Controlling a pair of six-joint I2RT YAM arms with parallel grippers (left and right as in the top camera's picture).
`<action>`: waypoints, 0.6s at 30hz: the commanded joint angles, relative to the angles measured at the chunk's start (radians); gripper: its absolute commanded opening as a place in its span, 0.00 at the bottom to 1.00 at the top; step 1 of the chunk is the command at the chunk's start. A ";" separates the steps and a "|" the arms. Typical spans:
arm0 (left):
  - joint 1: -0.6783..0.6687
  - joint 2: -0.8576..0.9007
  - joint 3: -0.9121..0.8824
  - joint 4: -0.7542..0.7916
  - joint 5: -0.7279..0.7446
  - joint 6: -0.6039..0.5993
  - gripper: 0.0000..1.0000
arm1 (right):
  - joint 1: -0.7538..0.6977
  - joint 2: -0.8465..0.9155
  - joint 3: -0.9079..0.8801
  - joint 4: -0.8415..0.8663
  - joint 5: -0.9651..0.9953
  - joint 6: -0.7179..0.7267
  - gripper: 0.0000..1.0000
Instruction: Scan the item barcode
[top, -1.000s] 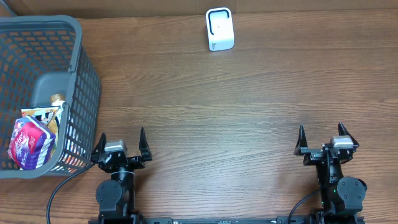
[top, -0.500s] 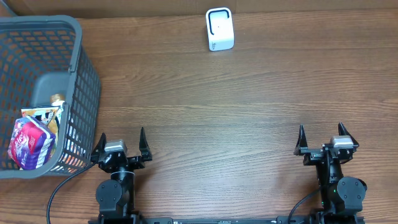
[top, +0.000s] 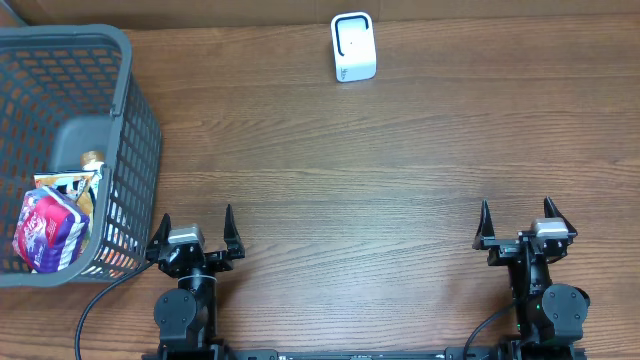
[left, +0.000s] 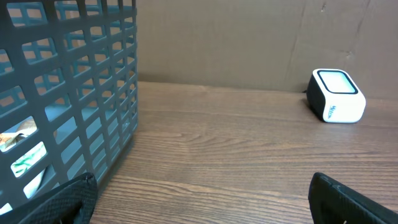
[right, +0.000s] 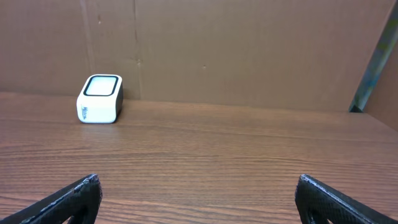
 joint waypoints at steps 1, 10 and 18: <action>0.005 -0.010 -0.009 0.005 0.010 -0.014 1.00 | 0.005 -0.010 -0.010 0.006 0.007 -0.001 1.00; 0.005 -0.010 -0.009 0.004 0.009 -0.014 1.00 | 0.005 -0.010 -0.010 0.006 0.007 -0.001 1.00; 0.004 -0.010 -0.009 0.005 0.015 -0.014 1.00 | 0.005 -0.010 -0.010 0.006 0.007 -0.001 1.00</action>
